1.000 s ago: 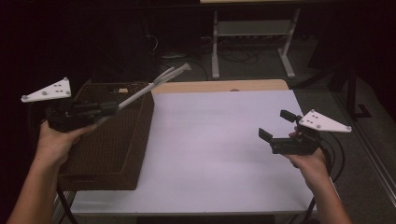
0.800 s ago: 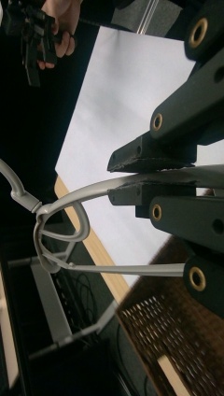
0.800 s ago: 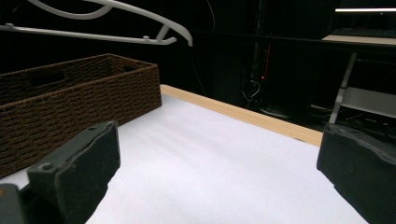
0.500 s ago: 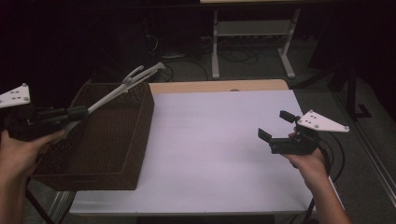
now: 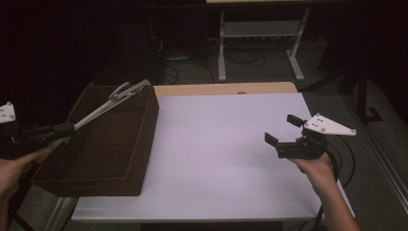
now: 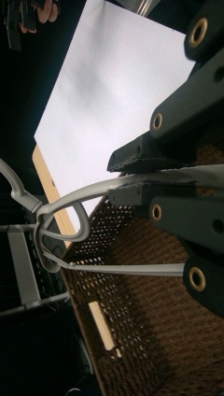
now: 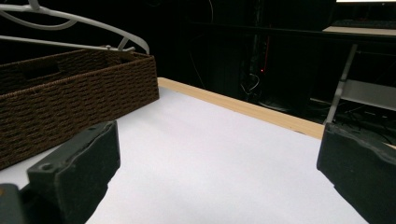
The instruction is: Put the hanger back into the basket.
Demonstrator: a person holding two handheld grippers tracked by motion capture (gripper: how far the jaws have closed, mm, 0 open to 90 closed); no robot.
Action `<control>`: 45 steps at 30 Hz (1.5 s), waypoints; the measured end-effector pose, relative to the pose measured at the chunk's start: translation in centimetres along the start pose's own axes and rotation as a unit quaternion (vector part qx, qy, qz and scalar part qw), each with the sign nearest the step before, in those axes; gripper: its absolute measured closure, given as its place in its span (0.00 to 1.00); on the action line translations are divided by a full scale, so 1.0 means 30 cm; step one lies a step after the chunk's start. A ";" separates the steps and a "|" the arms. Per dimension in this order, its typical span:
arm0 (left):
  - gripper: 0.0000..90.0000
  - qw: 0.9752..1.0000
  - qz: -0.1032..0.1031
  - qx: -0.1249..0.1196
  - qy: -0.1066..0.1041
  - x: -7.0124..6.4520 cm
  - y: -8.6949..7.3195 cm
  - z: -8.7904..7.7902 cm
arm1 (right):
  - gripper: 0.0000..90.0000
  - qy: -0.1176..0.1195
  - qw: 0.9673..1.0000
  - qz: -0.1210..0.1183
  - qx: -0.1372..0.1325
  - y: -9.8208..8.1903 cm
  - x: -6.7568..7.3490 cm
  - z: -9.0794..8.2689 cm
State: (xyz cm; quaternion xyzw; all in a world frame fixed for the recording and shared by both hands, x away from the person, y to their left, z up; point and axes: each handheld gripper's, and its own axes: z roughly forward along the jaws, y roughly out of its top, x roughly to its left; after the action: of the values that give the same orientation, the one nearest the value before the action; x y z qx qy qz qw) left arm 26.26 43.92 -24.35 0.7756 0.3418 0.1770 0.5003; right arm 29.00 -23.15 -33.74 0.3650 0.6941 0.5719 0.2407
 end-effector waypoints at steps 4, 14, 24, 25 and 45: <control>0.93 1.000 -0.006 0.005 0.000 0.009 -0.018 -0.006 | 0.00 -0.001 1.000 -0.002 0.000 0.000 -0.003 0.001; 0.93 0.999 -0.019 0.031 -0.005 0.032 -0.062 0.022 | 0.00 -0.003 1.000 -0.004 0.001 -0.003 -0.005 0.004; 0.93 0.998 -0.033 0.059 -0.015 0.089 -0.109 0.088 | 0.00 -0.003 1.000 -0.003 0.000 -0.003 -0.007 0.002; 0.93 0.997 -0.034 0.061 -0.016 0.094 -0.114 0.093 | 0.00 -0.003 1.000 -0.003 0.000 -0.003 -0.007 0.002; 0.71 0.998 -0.043 0.036 0.013 0.167 -0.160 0.095 | 0.00 -0.003 1.000 -0.004 -0.003 -0.001 -0.007 0.001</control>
State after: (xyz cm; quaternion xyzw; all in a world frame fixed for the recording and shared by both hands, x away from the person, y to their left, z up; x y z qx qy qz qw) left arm 29.86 46.87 -30.23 0.7753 0.3872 0.1528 0.4750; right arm 29.15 -23.31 -33.81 0.3632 0.6933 0.5716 0.2464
